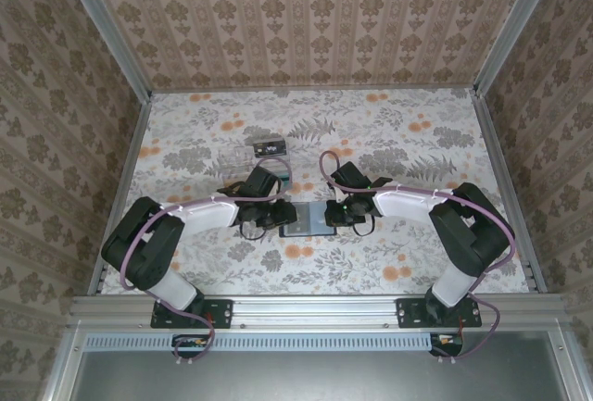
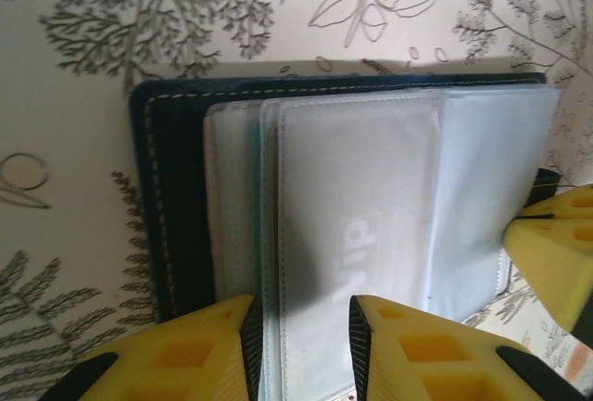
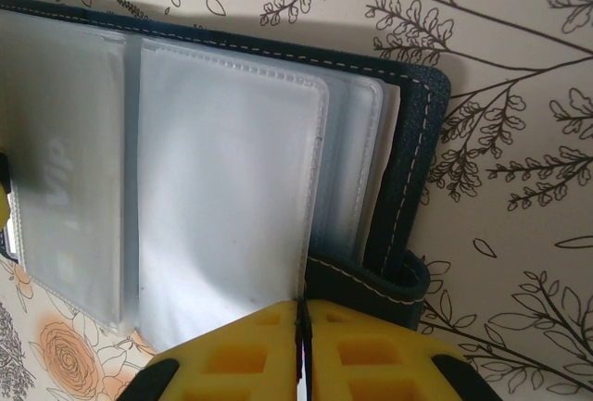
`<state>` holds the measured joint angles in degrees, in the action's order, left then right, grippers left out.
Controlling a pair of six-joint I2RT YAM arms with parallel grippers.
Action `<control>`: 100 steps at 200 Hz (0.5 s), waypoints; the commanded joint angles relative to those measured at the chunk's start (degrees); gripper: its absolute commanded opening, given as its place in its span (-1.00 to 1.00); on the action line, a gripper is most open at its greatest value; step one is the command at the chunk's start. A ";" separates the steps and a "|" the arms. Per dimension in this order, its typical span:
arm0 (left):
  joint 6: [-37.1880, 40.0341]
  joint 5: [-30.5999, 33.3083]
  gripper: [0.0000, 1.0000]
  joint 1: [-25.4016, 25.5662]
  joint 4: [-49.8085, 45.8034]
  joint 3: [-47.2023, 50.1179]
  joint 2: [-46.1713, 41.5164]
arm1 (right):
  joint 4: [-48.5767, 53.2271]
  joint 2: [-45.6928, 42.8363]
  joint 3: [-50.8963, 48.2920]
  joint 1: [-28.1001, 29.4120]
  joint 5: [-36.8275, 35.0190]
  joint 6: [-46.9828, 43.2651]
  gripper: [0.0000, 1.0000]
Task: Take the credit cards out of the card holder
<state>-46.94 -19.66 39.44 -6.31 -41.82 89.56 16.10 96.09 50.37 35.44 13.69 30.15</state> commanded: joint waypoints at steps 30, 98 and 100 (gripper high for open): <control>-0.67 -4.10 -0.22 0.47 4.76 -1.08 1.14 | 1.93 2.25 0.95 0.42 -0.94 0.43 -0.75; 0.51 -5.42 0.31 1.16 4.55 -2.91 0.92 | 1.87 2.65 1.01 0.42 -0.95 0.43 -0.73; 0.59 -5.40 0.41 1.16 4.59 -2.91 0.93 | 1.86 2.62 0.97 0.42 -0.95 0.43 -0.72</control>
<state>-46.89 -23.14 39.86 -2.96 -42.50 90.06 16.10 96.57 50.83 35.48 13.69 30.17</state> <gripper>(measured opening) 0.616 0.133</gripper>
